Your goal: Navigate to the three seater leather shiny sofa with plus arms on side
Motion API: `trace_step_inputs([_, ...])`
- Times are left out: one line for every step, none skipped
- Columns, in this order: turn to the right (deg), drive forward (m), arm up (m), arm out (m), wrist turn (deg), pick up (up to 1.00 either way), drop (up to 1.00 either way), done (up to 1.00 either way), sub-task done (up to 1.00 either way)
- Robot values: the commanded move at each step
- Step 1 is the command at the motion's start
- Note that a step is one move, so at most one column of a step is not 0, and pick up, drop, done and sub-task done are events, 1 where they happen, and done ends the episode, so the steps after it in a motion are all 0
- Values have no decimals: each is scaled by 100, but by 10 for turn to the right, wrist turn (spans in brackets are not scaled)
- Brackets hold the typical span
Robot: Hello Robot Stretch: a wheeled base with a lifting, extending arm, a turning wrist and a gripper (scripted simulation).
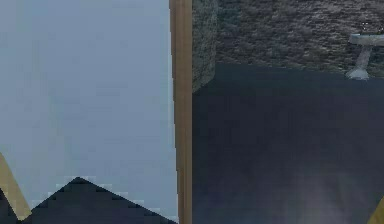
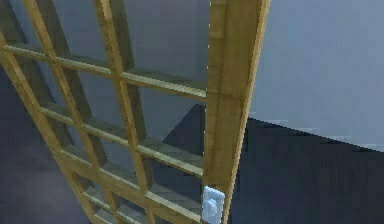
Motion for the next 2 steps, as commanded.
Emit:
trace_step_inputs([0,5,0,0,0,0,0,0,0])
trace_step_inputs([300,0,0,0,0,0,0,0,0])
